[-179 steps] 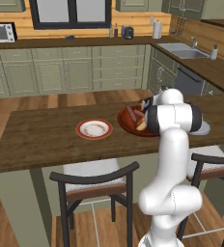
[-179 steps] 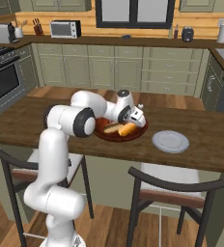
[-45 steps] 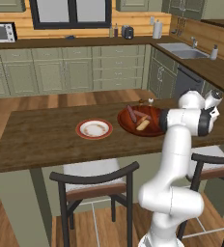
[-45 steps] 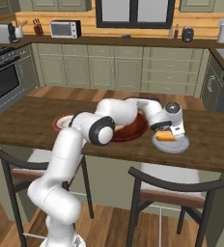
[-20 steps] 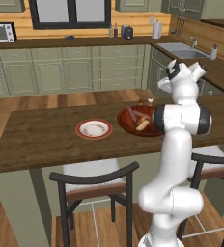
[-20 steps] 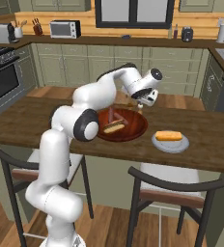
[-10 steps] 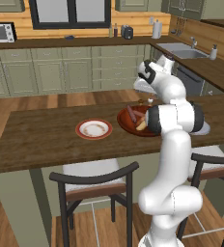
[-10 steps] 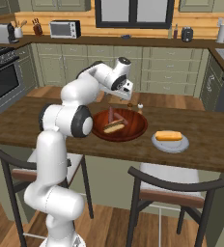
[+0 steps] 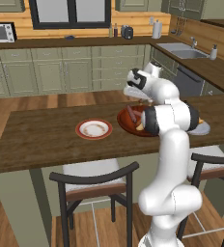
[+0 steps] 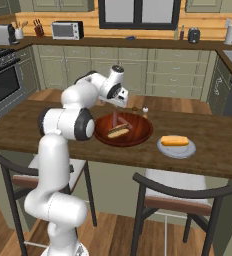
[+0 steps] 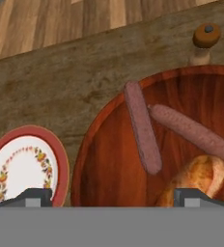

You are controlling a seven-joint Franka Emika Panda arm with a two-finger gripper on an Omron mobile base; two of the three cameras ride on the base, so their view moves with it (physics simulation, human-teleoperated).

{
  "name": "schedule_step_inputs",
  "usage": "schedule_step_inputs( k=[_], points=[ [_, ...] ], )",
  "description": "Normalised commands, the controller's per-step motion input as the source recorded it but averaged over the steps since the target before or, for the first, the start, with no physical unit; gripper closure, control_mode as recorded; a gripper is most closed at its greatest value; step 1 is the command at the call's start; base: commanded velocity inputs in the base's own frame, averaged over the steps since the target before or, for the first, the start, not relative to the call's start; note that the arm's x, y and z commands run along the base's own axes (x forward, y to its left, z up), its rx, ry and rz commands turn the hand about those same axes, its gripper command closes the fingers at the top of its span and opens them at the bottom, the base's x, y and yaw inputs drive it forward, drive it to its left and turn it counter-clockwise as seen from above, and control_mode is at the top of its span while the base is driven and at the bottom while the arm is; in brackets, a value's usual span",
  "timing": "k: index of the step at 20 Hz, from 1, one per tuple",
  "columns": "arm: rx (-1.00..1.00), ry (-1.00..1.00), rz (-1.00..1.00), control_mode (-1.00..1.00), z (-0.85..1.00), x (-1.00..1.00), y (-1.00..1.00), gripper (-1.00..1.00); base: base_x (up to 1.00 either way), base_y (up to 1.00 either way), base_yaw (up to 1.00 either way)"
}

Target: Place one bun and one sausage from the bowl on each plate.

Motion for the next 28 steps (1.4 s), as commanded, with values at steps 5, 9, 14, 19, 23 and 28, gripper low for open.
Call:
schedule_step_inputs(
  k=[5, 9, 14, 19, 23, 28],
  points=[
    [0.00, 0.00, 0.00, -1.00, -0.28, 0.29, -0.03, -1.00, 0.00, 0.00, 0.00],
    [0.00, -0.03, 0.00, -1.00, -0.19, 0.16, 0.00, -1.00, 0.00, 0.00, 0.00],
    [0.00, -0.05, 0.00, -1.00, -0.21, 0.07, 0.00, -1.00, 0.00, 0.00, 0.00],
    [-0.04, -0.03, 0.00, -1.00, -0.22, 0.00, 0.00, -1.00, 0.00, 0.00, 0.00],
    [-0.02, -0.02, 0.00, -1.00, -0.16, 0.03, 0.00, -1.00, 0.00, 0.00, 0.00],
    [0.00, -0.01, 0.00, -1.00, -0.14, 0.18, 0.00, -1.00, 0.00, 0.00, 0.00]
  ],
)
